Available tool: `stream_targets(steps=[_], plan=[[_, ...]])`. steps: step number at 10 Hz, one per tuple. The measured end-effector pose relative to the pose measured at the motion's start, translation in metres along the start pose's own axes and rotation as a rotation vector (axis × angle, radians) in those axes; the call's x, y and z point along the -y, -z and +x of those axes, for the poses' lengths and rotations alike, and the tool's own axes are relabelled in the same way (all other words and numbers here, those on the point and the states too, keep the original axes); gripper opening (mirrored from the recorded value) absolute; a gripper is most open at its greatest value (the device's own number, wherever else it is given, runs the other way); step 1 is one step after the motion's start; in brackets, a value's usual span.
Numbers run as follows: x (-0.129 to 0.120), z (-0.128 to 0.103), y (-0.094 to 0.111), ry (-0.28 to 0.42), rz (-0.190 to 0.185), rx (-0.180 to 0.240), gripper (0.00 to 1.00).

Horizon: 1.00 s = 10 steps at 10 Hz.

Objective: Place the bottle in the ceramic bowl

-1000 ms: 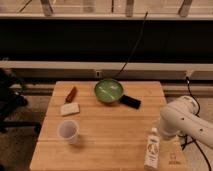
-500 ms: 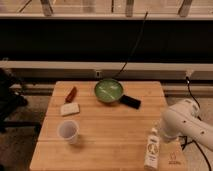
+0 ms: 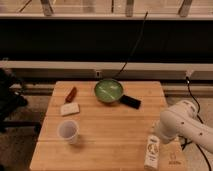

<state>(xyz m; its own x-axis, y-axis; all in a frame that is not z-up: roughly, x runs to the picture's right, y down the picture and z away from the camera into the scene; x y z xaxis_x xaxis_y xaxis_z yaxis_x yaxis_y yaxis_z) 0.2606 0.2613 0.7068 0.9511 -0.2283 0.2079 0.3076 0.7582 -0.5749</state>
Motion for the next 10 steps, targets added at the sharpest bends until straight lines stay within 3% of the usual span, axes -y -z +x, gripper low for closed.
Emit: stream_targets(steps=[6,10], plan=[[-0.005,-0.010,0.006,0.168,0.027,0.038,0.80],[-0.009,-0.014,0.002,0.296,0.000,0.032,0.80]])
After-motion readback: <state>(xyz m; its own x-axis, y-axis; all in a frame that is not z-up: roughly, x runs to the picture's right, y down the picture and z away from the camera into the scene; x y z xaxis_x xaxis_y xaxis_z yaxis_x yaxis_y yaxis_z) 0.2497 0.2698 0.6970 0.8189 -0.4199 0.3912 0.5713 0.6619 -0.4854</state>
